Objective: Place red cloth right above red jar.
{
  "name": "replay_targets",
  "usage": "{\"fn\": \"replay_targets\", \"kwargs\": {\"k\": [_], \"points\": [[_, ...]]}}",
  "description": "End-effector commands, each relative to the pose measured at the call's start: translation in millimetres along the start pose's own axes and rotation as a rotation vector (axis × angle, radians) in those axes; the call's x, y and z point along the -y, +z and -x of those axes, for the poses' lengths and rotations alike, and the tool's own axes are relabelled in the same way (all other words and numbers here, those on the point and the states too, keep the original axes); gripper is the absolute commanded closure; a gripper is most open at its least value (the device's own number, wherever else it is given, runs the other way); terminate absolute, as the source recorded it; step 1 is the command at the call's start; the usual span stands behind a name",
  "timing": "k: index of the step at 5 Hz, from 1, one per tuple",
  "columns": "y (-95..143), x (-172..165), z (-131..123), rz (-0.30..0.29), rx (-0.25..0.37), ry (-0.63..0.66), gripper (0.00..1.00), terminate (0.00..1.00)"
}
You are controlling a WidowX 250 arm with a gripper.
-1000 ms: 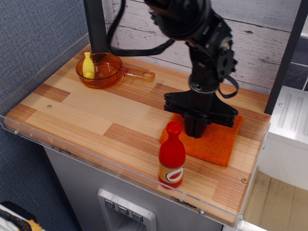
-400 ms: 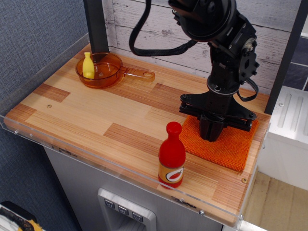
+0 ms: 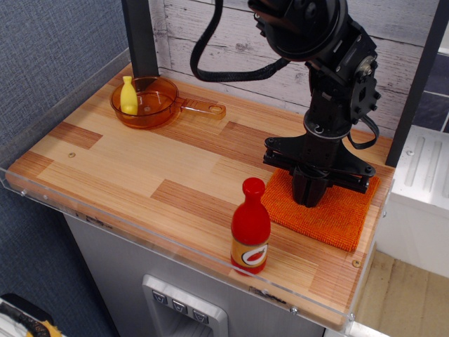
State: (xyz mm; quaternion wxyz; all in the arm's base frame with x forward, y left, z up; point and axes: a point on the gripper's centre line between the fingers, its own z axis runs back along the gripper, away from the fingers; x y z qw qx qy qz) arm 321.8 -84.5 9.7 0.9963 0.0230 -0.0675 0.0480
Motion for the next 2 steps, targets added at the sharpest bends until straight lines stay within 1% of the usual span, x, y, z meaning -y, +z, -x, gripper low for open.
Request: {"fn": "replay_targets", "kwargs": {"k": [1, 2], "points": [[39, -4, -5, 0.061, 0.196, 0.042, 0.0, 0.0], [64, -13, -5, 0.105, 0.284, 0.035, 0.0, 0.0]]}}
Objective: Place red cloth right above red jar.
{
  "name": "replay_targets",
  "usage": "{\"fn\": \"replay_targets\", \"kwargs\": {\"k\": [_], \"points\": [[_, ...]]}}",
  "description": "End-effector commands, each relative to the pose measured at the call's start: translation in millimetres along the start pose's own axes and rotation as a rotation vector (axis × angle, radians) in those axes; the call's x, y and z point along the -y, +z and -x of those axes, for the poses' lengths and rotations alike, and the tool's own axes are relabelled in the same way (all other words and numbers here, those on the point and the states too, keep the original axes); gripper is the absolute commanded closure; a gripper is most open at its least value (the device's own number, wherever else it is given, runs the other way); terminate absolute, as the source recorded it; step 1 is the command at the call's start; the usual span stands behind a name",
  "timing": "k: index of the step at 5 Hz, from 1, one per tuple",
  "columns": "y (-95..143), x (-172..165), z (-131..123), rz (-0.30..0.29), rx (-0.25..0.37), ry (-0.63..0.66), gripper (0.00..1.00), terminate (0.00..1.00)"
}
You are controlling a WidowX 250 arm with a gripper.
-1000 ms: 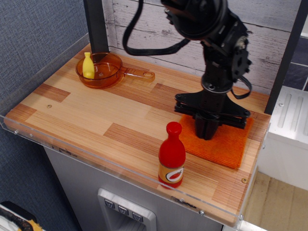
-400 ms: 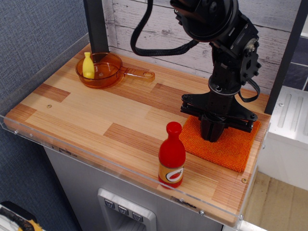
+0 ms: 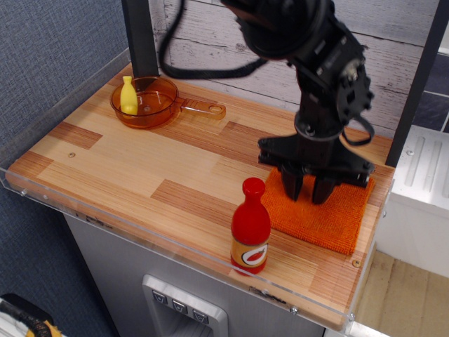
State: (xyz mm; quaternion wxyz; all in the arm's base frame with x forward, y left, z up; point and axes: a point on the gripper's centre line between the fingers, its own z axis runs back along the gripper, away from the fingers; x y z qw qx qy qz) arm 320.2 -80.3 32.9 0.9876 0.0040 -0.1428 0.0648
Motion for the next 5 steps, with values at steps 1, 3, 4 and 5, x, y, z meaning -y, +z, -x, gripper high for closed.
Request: {"fn": "replay_targets", "kwargs": {"k": [1, 3, 4, 5], "points": [[59, -15, -8, 0.081, 0.194, 0.026, 0.0, 0.0], [86, -44, -2, 0.011, 0.2, 0.102, 0.0, 0.0], [82, -68, -13, -0.006, 0.186, 0.171, 0.0, 0.0], [79, -88, -27, -0.026, 0.182, 0.226, 0.0, 0.0]]}}
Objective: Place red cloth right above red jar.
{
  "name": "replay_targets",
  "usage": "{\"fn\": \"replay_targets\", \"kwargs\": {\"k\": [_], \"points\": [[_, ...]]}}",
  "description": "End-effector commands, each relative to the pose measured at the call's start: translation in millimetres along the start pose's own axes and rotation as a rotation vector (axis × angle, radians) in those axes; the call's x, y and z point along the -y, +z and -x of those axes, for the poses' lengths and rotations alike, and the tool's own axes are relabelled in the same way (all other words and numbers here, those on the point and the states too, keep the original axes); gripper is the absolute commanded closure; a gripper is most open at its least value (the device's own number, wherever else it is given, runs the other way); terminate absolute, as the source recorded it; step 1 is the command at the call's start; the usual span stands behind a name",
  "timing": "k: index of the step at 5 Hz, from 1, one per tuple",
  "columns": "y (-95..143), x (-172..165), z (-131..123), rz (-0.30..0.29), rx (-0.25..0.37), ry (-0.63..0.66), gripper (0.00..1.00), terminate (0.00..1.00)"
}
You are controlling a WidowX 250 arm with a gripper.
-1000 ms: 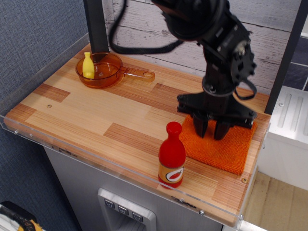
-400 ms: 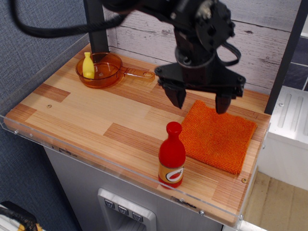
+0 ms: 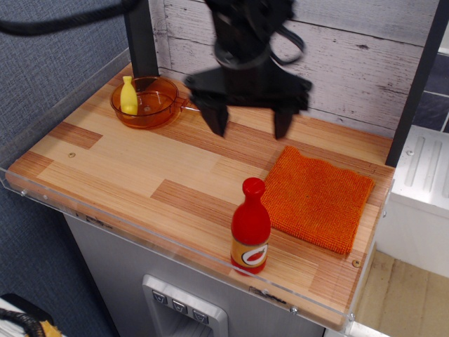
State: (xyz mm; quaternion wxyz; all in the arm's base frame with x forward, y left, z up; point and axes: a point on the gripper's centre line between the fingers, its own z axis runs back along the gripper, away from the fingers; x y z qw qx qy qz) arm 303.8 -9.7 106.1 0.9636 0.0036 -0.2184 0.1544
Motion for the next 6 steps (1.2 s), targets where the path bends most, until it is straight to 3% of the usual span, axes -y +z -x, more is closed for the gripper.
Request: {"fn": "replay_targets", "kwargs": {"k": [1, 3, 4, 6], "points": [[-6, -16, -29, -0.019, 0.009, 0.068, 0.0, 0.0], [-27, -14, -56, -0.075, -0.013, 0.094, 0.0, 0.0], [-38, -10, -72, -0.074, -0.025, 0.087, 0.0, 0.0], [-48, -3, -84, -0.106, -0.155, -0.068, 0.0, 0.0]]}}
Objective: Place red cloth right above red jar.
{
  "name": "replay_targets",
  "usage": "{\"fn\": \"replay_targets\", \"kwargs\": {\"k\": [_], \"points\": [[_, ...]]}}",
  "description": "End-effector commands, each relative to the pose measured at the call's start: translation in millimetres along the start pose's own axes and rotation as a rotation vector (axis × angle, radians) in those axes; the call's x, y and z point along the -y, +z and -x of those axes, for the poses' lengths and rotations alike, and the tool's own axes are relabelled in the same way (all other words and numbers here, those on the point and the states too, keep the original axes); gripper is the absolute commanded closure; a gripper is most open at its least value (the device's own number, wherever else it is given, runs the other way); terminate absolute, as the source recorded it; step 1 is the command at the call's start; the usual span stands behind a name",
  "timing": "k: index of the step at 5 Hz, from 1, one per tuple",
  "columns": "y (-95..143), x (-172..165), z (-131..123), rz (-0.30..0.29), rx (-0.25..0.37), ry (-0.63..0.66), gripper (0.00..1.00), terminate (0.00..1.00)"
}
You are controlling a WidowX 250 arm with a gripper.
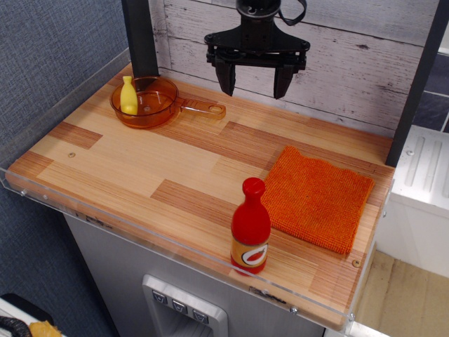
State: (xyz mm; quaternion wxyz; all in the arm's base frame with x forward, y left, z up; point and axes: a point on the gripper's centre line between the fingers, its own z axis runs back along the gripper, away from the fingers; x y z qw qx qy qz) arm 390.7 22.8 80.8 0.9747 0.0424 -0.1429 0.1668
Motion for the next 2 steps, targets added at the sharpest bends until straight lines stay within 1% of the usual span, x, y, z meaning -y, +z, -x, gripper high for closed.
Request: {"fn": "replay_targets", "kwargs": {"k": [1, 2], "points": [[15.3, 1.9, -8.1, -0.007, -0.013, -0.071, 0.0, 0.0], [15.3, 1.9, -8.1, -0.007, -0.013, -0.071, 0.0, 1.0]]}}
